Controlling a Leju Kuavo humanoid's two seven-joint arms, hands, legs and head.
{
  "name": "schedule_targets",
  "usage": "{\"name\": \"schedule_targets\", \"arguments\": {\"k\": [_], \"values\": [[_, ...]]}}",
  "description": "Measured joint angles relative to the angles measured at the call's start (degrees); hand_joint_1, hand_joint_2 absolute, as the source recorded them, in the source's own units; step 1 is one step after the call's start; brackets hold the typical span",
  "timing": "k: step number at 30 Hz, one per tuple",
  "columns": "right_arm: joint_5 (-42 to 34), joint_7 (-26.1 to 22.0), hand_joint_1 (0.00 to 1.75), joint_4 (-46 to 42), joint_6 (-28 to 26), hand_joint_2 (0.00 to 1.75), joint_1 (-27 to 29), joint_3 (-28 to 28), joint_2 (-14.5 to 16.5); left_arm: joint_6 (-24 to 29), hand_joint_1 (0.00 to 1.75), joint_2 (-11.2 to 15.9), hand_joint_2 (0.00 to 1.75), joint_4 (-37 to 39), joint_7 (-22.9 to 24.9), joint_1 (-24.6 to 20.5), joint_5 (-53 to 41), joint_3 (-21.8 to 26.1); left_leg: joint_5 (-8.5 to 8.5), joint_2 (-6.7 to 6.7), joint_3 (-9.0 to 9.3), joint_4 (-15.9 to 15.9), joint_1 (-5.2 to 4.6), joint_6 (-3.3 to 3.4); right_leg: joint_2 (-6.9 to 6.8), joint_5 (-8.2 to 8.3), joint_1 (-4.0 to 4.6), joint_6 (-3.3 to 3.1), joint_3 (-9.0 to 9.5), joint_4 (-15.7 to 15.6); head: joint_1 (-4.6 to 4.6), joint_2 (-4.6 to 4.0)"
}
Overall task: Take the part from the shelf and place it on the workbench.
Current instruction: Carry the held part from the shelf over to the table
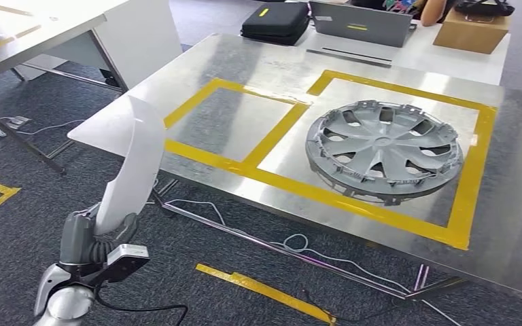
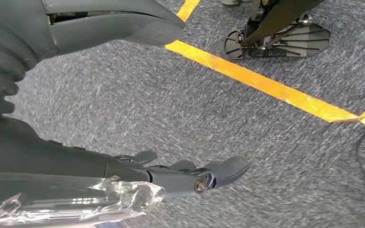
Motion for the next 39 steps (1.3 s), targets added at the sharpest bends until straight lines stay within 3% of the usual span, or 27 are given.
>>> {"name": "schedule_targets", "arguments": {"k": [1,3,5,6,8,9,11,12,13,14,16,18,20,22,23,25,27,28,29,31,32,34,37,39], "values": [[0.03,0.00,0.00,0.00,0.03,1.75,-0.06,0.00,0.01,0.10,1.69,0.01,1.75,-0.01,0.00,-0.10,-0.01,0.03,1.37,-1.01,1.67,-3.74,0.05,0.34,0.63,-0.05,0.06,0.19,-0.12,0.12,0.02,0.00],[0.11,-0.03,0.00,0.01,0.11,1.75,-0.09,0.00,0.02,0.65,1.69,-0.03,1.75,-0.05,0.00,-0.34,0.03,0.12,1.94,-2.36,3.36,-7.89,-0.02,0.97,1.60,0.19,-0.02,0.91,-0.53,0.29,0.04,0.00],[0.17,-0.07,0.00,0.02,0.23,1.75,0.12,0.00,0.00,1.49,1.69,-0.25,1.75,-0.11,-0.01,-0.66,0.12,0.33,1.76,-1.73,3.81,-8.85,-0.14,1.63,2.07,0.75,-0.16,1.77,-0.92,0.67,0.06,0.00],[0.18,-0.07,0.00,0.02,0.30,1.75,0.24,0.00,-0.02,1.91,1.69,-0.38,1.75,-0.14,-0.01,-0.83,0.19,0.51,1.90,-1.30,4.08,-9.15,-0.12,1.97,1.53,0.63,-0.14,2.06,-1.18,1.20,0.10,0.00],[0.20,-0.06,0.00,0.02,0.41,1.75,0.18,0.00,-0.07,2.57,1.69,-0.64,1.75,-0.16,-0.08,-1.04,0.46,0.95,2.07,-0.19,4.57,-9.31,-0.01,2.39,-0.62,-1.69,-0.08,2.45,-2.96,4.53,0.44,0.00],[0.21,-0.06,0.00,0.02,0.48,1.75,0.06,0.01,-0.07,2.82,1.69,-0.74,1.75,-0.17,-0.13,-1.05,0.61,1.17,2.05,0.42,4.64,-9.30,-0.08,2.50,-1.84,-3.49,-0.07,2.68,-4.60,7.75,0.57,0.00],[0.26,-0.04,0.00,0.03,0.60,1.75,-0.05,0.03,-0.05,3.17,1.69,-0.90,1.75,-0.17,-0.26,-1.04,0.75,1.46,1.86,1.67,4.69,-9.26,-0.18,2.57,-2.87,-6.37,-0.31,3.15,-8.23,14.60,0.66,0.00],[0.28,-0.04,0.00,0.04,0.63,1.75,0.02,0.05,-0.05,3.28,1.69,-0.97,1.75,-0.17,-0.29,-1.03,0.78,1.54,1.71,2.26,4.79,-9.25,-0.18,2.52,-3.09,-6.55,-0.46,3.33,-9.13,16.03,0.68,0.00],[0.28,-0.04,0.00,0.04,0.65,1.75,0.14,0.07,-0.05,3.34,1.69,-1.05,1.75,-0.17,-0.32,-1.04,0.79,1.58,1.51,2.82,4.98,-9.25,-0.17,2.42,-3.30,-5.62,-0.59,3.50,-8.95,15.28,0.69,0.00],[0.29,-0.04,0.00,0.04,0.65,1.75,0.24,0.08,-0.05,3.37,1.69,-1.14,1.75,-0.17,-0.33,-1.04,0.81,1.61,1.26,3.34,5.27,-9.24,-0.15,2.27,-3.68,-3.73,-0.69,3.63,-7.63,12.32,0.71,0.00],[0.29,-0.04,0.00,0.04,0.64,1.75,0.25,0.13,-0.05,3.41,1.69,-1.28,1.75,-0.17,-0.34,-1.07,0.90,1.69,0.66,4.42,5.93,-9.21,-0.19,1.76,-5.63,-0.61,-0.48,3.43,-4.02,4.52,0.72,0.00],[0.30,-0.04,0.00,0.04,0.65,1.75,0.07,0.20,-0.05,3.48,1.69,-1.35,1.75,-0.18,-0.35,-1.13,0.95,1.79,0.11,5.45,6.34,-9.10,-0.41,1.06,-6.94,-0.09,-0.03,2.38,-2.21,0.79,0.62,0.00],[0.30,-0.04,0.00,0.04,0.66,1.75,0.13,0.26,-0.05,3.53,1.69,-1.42,1.75,-0.20,-0.36,-1.22,0.95,1.85,-0.12,6.08,6.74,-8.84,-0.46,0.37,-6.14,-0.10,0.08,1.27,-1.95,0.73,0.51,0.00],[0.30,-0.04,0.00,0.04,0.66,1.75,0.29,0.27,-0.05,3.55,1.69,-1.50,1.75,-0.25,-0.38,-1.37,0.95,1.86,-0.76,4.84,6.44,-7.20,-0.16,-0.17,-5.03,0.10,-0.10,0.63,-1.34,0.53,0.37,0.00],[0.30,-0.04,0.00,0.04,0.66,1.75,0.24,0.29,-0.05,3.56,1.69,-1.52,1.75,-0.27,-0.38,-1.45,0.95,1.90,-1.68,3.74,5.30,-4.93,0.00,-0.40,-4.46,0.08,-0.20,0.38,-0.91,0.43,0.24,0.00],[0.30,-0.04,0.00,0.04,0.66,1.75,0.06,0.32,-0.05,3.58,1.69,-1.52,1.75,-0.30,-0.38,-1.44,0.95,1.98,-4.69,1.82,1.06,2.30,0.20,-0.76,-3.29,-0.10,-0.20,-0.02,-0.66,0.37,0.02,0.00],[0.30,-0.04,0.00,0.04,0.66,1.75,0.02,0.35,-0.05,3.58,1.69,-1.51,1.75,-0.28,-0.37,-1.28,0.95,2.05,-6.39,1.45,-2.89,7.66,0.22,-0.89,-1.99,-0.36,-0.08,-0.25,-0.35,0.38,0.02,0.00],[0.30,-0.04,0.00,0.04,0.66,1.75,0.07,0.36,-0.05,3.58,1.69,-1.51,1.75,-0.29,-0.37,-1.26,0.95,2.08,-5.45,1.36,-3.63,7.63,0.21,-0.79,-1.32,-0.52,-0.02,-0.29,-0.07,0.38,0.03,0.00],[0.30,-0.04,0.00,0.04,0.66,1.75,0.12,0.37,-0.05,3.60,1.69,-1.51,1.75,-0.29,-0.38,-1.25,0.95,2.13,-3.27,1.22,-3.36,5.53,0.19,-0.56,-0.72,-0.68,0.03,-0.28,0.28,0.38,0.02,0.00],[0.32,-0.06,0.00,0.08,0.79,1.75,0.18,0.38,-0.02,3.69,1.69,-1.51,1.75,-0.30,-0.40,-1.33,0.93,2.29,2.09,0.59,-1.25,-1.64,0.02,0.26,0.27,-0.96,0.06,-0.19,0.84,0.41,0.03,0.00],[0.33,-0.12,0.00,0.11,0.98,1.75,0.20,0.39,0.01,3.78,1.69,-1.52,1.75,-0.30,-0.45,-1.46,0.90,2.36,3.37,0.26,-0.37,-4.71,-0.09,0.66,0.62,-1.05,0.07,-0.01,0.83,0.47,-0.05,0.00],[0.35,-0.26,0.00,0.20,1.55,1.75,0.29,0.41,0.06,4.00,1.69,-1.64,1.75,-0.32,-0.65,-1.71,0.81,2.42,4.05,-0.11,0.13,-7.28,-0.25,0.94,1.01,-1.32,0.09,0.44,0.47,0.66,-0.20,0.00],[0.37,-0.42,0.00,0.23,1.93,1.75,0.37,0.43,0.04,4.23,1.69,-1.81,1.75,-0.39,-0.88,-1.82,0.74,2.46,4.58,-0.20,0.12,-7.68,-0.31,0.30,0.97,-1.61,0.06,0.38,0.32,0.73,-0.28,0.00],[0.37,-0.47,0.00,0.24,1.96,1.75,0.31,0.44,0.04,4.28,1.69,-1.84,1.75,-0.39,-0.93,-1.83,0.73,2.52,4.51,-0.25,0.11,-7.67,-0.39,0.42,0.92,-1.55,-0.02,0.45,0.49,0.45,-0.29,0.00]]}}
